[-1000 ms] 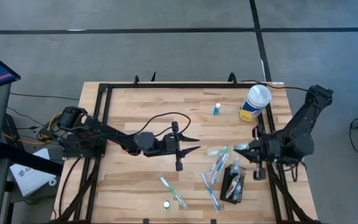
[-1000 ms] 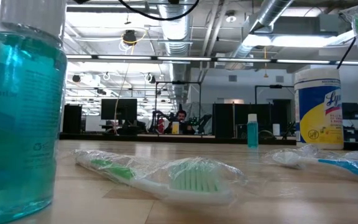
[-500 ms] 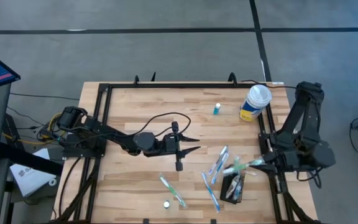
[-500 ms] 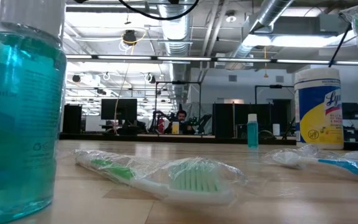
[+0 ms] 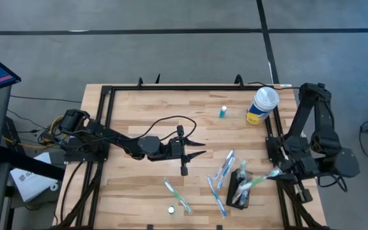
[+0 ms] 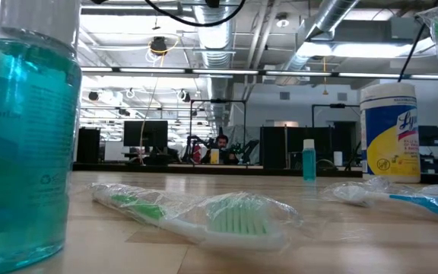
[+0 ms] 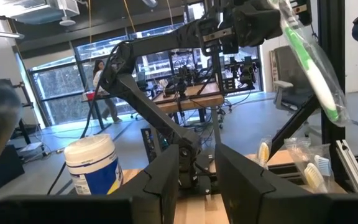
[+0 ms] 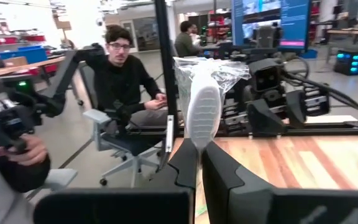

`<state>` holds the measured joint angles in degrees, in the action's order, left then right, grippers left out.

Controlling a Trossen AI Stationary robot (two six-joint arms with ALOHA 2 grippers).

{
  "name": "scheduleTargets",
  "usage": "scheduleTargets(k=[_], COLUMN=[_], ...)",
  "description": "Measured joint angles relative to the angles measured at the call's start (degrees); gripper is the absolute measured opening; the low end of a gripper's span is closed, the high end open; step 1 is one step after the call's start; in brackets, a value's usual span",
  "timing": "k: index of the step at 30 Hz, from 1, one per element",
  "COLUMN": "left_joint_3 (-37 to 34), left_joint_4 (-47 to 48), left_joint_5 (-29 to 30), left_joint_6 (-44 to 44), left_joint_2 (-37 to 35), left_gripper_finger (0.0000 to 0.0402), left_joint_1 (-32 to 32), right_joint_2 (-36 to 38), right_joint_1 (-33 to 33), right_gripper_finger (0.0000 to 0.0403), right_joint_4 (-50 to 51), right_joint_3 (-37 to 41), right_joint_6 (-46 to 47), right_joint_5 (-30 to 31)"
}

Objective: Pick & Place toothbrushing station
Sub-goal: Put the green toothbrush into the black wire organizer

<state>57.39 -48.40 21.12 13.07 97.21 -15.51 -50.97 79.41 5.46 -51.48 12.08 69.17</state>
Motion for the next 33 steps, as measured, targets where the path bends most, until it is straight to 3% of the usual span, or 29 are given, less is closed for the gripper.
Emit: scheduleTargets(k=[22,33], left_joint_3=[0.0,0.0], left_joint_4=[0.0,0.1], left_joint_5=[0.0,0.0], left_joint_6=[-0.2,-0.2], left_joint_2=[0.0,0.0], left_gripper_finger=[0.0099,0.0099], left_joint_1=[0.0,0.0], right_joint_2=[0.1,-0.2], right_joint_1=[9.3,7.4], right_gripper_finger=[0.0000,0.0000], right_joint_4=[10.2,24.9], right_joint_3=[-0.1,-0.1], right_joint_6=[9.8,26.8], right_joint_5=[2.1,-0.3])
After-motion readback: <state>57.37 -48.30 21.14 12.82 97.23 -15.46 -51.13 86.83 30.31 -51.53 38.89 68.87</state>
